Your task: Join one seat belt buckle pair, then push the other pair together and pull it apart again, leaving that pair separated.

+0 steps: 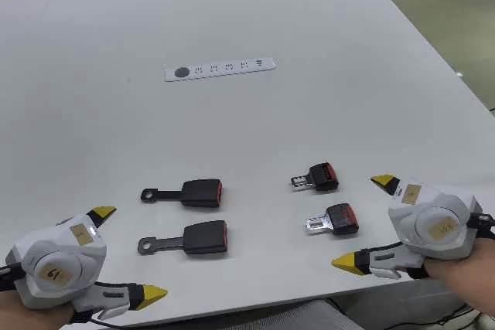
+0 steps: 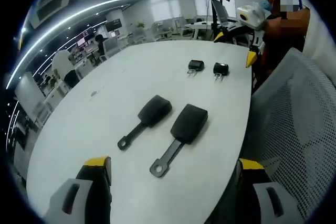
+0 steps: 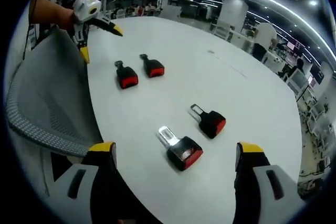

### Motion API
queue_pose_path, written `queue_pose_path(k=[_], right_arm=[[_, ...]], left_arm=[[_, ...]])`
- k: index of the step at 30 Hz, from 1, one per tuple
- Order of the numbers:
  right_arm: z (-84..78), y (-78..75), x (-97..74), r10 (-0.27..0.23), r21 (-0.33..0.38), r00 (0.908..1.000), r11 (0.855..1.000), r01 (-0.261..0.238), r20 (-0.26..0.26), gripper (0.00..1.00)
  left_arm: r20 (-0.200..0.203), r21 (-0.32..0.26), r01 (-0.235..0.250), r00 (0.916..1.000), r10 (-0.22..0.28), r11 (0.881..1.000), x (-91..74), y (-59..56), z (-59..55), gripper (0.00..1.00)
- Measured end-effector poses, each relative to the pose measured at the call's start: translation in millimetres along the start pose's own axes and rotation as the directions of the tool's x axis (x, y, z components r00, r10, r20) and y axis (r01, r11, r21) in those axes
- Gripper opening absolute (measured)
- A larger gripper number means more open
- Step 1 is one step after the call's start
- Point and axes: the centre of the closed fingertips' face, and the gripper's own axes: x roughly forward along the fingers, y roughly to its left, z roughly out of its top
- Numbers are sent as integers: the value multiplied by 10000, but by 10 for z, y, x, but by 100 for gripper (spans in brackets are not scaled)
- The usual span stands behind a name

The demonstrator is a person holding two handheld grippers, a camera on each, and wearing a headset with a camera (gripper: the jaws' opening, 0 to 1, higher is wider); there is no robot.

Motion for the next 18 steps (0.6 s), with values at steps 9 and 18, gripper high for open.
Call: queue_pose_path(k=[9,18], right_arm=[[6,-23,-39,-105,118,9999,9999,104,72,99],[47,-35,-42,-95,127,9999,9999,93,114,96]], left_arm=[[-19,-4,-32,10000,32,10000,-13,-3,9,97],[91,16,-133,9999,133,9999,-16,30,29,96]])
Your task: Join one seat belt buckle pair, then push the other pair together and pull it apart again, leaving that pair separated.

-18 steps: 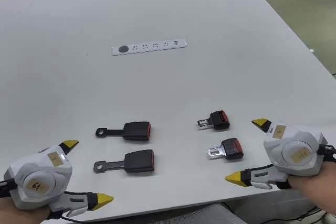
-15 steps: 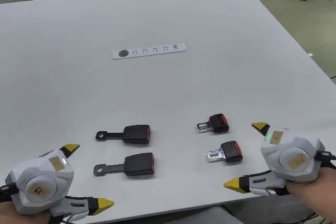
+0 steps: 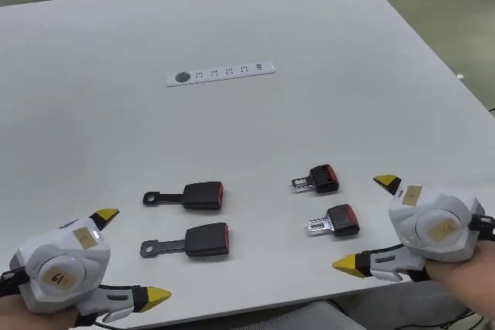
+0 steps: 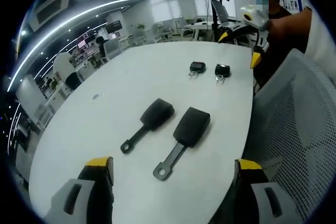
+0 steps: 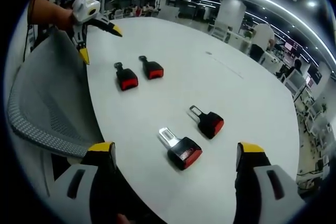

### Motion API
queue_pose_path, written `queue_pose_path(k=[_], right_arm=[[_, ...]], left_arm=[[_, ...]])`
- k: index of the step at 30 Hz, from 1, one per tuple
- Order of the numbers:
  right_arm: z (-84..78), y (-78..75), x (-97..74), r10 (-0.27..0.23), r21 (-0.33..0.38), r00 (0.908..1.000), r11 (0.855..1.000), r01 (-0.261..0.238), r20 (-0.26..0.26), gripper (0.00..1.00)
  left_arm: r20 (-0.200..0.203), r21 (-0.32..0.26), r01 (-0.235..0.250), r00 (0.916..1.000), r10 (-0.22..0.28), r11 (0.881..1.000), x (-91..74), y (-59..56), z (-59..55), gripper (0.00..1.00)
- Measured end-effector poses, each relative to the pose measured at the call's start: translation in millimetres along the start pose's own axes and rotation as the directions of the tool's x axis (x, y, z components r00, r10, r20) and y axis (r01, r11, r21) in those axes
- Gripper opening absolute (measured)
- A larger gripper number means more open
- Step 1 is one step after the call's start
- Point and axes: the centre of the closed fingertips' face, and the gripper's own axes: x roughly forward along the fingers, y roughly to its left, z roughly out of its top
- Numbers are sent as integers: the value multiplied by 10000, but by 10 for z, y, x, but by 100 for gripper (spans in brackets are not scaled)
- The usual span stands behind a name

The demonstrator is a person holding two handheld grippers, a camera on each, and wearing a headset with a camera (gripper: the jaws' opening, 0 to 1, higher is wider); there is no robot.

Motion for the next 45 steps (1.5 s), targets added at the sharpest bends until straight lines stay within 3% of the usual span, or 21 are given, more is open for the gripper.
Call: queue_pose_path(k=[7,15,21,26,27,30,36,38,45], right_arm=[[28,-26,-11,2,-3,10000,10000,-2,18,93],[53,-22,-6,163,-118,9999,9998,-163,13,89],[95,-76,-2,-14,-79,9999,10000,15,145,83],[102,-96,-22,-44,-286,9999,9996,42,-91,81],[69,-116,-26,13,149,9996,9999,-8,-294,80],[47,-151,-24,-8,340,9989,9994,24,-469,79],[82,-130,6,127,-517,9995,9986,-143,-303,76],[95,-94,6,338,-502,9990,9981,-351,-276,74],[85,-19,66,670,-797,9974,9944,-689,-259,69]], left_arm=[[76,275,-82,9999,80,9996,-17,17,9,92],[102,191,-178,9998,176,9997,-18,70,26,92],[-20,273,-57,10000,58,9996,17,41,-7,91],[186,190,-96,9998,93,9998,30,82,25,89],[195,218,-96,9998,92,9997,34,87,17,88],[307,297,-76,9995,67,9995,29,100,40,85],[244,449,152,9996,-163,9989,52,29,61,82],[300,575,235,9992,-252,9981,57,-2,107,77],[360,919,555,9976,-590,9942,135,-36,217,77]])
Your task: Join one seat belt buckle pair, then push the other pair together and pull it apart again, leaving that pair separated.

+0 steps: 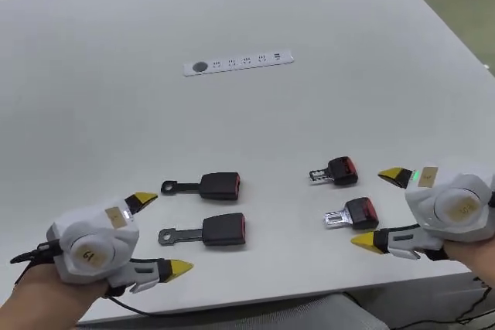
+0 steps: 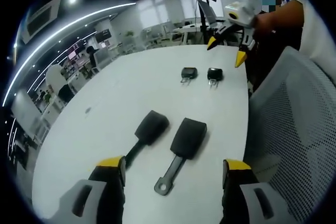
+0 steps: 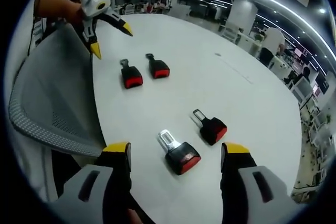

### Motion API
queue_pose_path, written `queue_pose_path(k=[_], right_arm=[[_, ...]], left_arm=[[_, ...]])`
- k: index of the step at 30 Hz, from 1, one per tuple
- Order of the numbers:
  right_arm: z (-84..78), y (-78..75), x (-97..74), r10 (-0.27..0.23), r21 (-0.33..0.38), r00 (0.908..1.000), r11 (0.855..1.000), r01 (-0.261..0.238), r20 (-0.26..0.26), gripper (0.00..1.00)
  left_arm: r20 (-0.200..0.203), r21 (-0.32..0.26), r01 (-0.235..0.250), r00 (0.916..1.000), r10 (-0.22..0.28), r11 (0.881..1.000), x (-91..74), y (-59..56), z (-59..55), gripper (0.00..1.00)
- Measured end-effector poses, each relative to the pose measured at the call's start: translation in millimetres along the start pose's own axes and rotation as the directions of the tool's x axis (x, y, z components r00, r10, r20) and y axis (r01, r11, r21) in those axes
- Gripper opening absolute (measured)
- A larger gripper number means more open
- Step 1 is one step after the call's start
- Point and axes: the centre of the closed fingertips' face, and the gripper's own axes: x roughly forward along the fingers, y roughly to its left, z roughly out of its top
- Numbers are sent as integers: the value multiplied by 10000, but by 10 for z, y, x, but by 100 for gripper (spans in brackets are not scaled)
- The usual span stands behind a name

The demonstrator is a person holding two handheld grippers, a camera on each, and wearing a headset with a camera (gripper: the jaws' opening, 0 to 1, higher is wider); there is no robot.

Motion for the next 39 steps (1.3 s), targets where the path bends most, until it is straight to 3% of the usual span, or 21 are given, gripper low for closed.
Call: queue_pose_path(k=[10,18,25,34,39], right_arm=[[-25,-21,20,79,-286,9999,9996,-82,-108,66],[-34,-67,-19,23,-494,9996,9988,-37,-275,61],[-30,-28,18,323,-720,9991,9968,-341,-260,53],[-74,-56,148,814,-1054,9949,9906,-874,-595,52],[-139,14,220,1501,-594,9860,9862,-1545,-731,40]], left_arm=[[-130,336,275,9995,-271,9991,87,-19,56,74],[-201,462,520,9985,-511,9976,108,-126,70,72],[-99,802,911,9958,-906,9926,167,-198,118,62],[-791,1040,1403,9880,-1325,9846,315,-197,-17,60],[-1246,1270,1811,9783,-1655,9752,414,-190,-49,56]])
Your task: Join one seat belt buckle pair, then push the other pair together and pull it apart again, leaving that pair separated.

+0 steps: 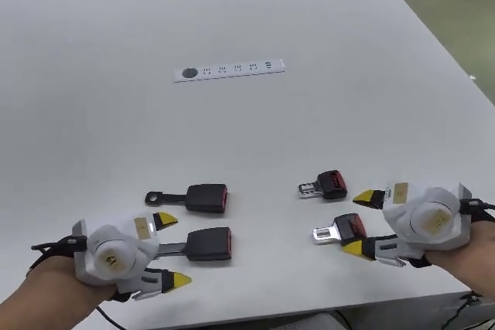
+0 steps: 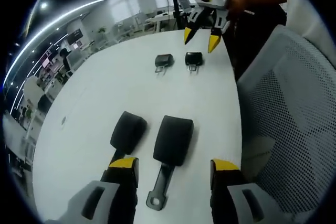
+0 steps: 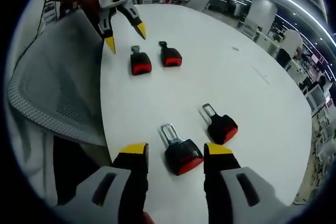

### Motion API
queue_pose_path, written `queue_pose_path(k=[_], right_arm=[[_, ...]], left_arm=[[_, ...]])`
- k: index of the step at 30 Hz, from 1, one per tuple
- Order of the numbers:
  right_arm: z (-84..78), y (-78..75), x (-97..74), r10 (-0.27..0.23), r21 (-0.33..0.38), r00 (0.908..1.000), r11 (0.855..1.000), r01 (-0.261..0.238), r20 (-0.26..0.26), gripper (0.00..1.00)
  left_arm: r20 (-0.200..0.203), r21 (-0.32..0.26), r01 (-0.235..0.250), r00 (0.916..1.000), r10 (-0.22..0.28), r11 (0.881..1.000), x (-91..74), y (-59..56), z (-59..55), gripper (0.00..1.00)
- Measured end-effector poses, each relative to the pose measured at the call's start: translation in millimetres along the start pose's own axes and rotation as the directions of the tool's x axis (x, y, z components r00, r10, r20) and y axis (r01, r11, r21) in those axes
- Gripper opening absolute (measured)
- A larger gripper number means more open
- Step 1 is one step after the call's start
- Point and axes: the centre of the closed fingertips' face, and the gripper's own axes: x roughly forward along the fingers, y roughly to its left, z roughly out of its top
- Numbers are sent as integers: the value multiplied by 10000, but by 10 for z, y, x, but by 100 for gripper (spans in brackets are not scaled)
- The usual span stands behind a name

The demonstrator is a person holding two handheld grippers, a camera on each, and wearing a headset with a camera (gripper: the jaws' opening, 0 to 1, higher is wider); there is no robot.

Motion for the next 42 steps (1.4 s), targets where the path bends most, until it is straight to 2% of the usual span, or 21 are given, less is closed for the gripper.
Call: queue_pose_path(k=[3,11,14,17,21,25,26,27,28,29,30,34,40,42], right_arm=[[-59,-42,66,90,-221,9998,9997,-93,-150,36],[-141,-90,190,623,-799,9964,9946,-668,-582,38],[-241,-97,269,847,-1248,9913,9874,-970,-1006,38],[-288,-90,283,1087,-1363,9866,9827,-1251,-1219,36],[-299,-136,303,1293,-1198,9854,9825,-1425,-1111,34],[-329,-133,324,1525,-1307,9795,9768,-1696,-1315,34],[-339,-134,331,1544,-1356,9788,9756,-1726,-1349,34],[-353,-134,336,1569,-1408,9775,9741,-1767,-1413,34],[-374,-138,346,1600,-1446,9760,9727,-1813,-1477,34],[-392,-141,367,1640,-1446,9753,9720,-1853,-1480,34],[-389,-132,367,1708,-1494,9739,9698,-1930,-1495,34],[-392,-123,368,1872,-1681,9695,9624,-2133,-1584,34],[-376,-106,360,1973,-1632,9703,9619,-2192,-1402,33],[-372,-115,367,2031,-1573,9679,9614,-2257,-1477,33]], left_arm=[[-168,181,264,9995,-261,9995,70,21,10,55],[-471,564,922,9949,-896,9941,231,29,35,53],[-715,779,1105,9919,-1050,9908,297,11,-3,52],[-809,863,1212,9901,-1143,9889,332,12,6,50],[-825,804,1310,9888,-1243,9881,385,12,22,49],[-868,843,1563,9850,-1490,9841,439,-26,29,41],[-966,873,1700,9821,-1615,9816,449,-42,10,37],[-1045,1096,1558,9840,-1445,9817,463,-12,1,34],[-1219,1331,1516,9832,-1356,9794,465,14,-15,33],[-1326,1325,1635,9804,-1460,9776,472,-8,-31,33],[-1197,1290,1656,9814,-1504,9777,472,-14,3,33],[-1244,1512,1747,9798,-1566,9729,477,-27,5,33],[-1153,1491,1727,9810,-1563,9736,513,-71,46,32],[-1154,1450,1772,9801,-1612,9734,528,-73,56,32]])
